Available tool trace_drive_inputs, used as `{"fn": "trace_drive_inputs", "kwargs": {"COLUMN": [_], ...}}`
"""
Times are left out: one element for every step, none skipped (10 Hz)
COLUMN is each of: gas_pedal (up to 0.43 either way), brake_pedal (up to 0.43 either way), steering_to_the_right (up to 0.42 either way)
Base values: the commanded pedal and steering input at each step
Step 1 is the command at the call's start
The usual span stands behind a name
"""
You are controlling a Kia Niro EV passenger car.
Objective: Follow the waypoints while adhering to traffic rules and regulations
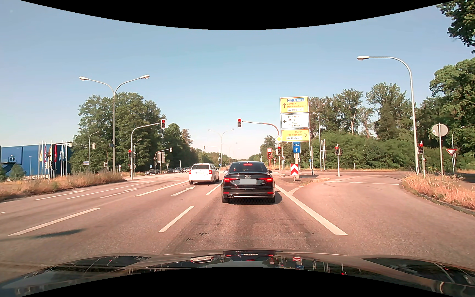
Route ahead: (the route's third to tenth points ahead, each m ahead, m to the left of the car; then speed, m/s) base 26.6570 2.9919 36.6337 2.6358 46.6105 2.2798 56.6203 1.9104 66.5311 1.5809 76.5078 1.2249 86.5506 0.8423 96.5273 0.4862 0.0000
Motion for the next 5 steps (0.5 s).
{"fn": "trace_drive_inputs", "kwargs": {"gas_pedal": [0.000,0.000,0.000,0.000,0.000], "brake_pedal": [0.146,0.146,0.146,0.146,0.146], "steering_to_the_right": [0.000,0.000,0.000,0.000,0.000]}}
